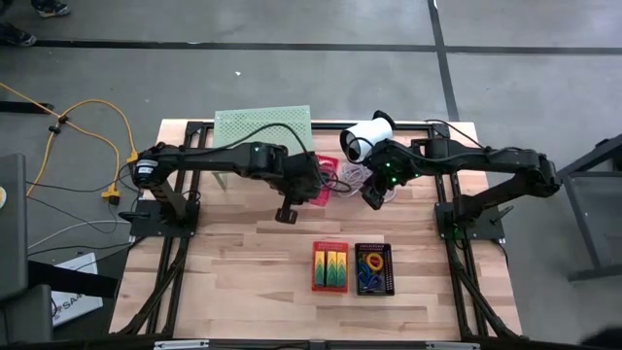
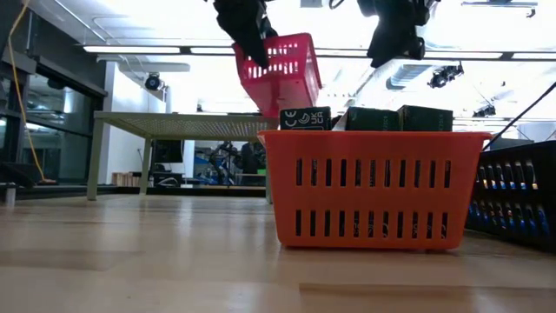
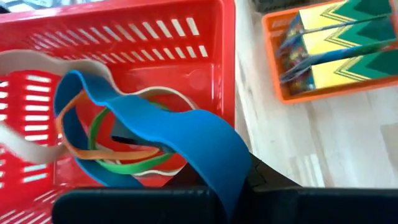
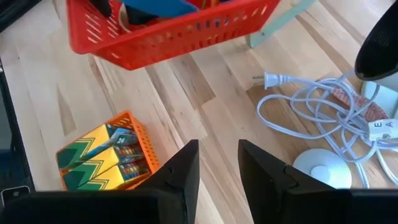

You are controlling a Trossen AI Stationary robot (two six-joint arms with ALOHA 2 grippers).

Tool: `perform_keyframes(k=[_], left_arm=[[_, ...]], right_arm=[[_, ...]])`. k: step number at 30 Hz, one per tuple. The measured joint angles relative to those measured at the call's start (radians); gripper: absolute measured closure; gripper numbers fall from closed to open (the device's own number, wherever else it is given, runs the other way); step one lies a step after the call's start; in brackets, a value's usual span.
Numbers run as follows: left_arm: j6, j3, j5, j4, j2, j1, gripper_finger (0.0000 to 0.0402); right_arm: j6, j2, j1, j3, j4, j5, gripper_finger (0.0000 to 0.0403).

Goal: Pick & Place Office Desk Supplies
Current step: Put the red basket on the shelf

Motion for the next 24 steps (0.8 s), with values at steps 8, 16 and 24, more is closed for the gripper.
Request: perform_keyframes(k=[8, 16, 24], left_arm=[[-0.034, 0.000, -0.047, -0.007, 0.000, 0.003, 0.0401], [-0.044, 0.000, -0.047, -0.029, -0.006, 0.004, 0.0401], [-0.044, 0.000, -0.046, -0.047, -0.006, 0.019, 0.0401]], right_arm=[[0.000, 0.000, 0.000, 0.000, 0.050, 0.000, 0.0304], [-0.001, 0.000, 0.000, 0.000, 0.095, 0.000, 0.0304], [-0.001, 0.000, 0.000, 0.000, 0.156, 0.000, 0.0304]])
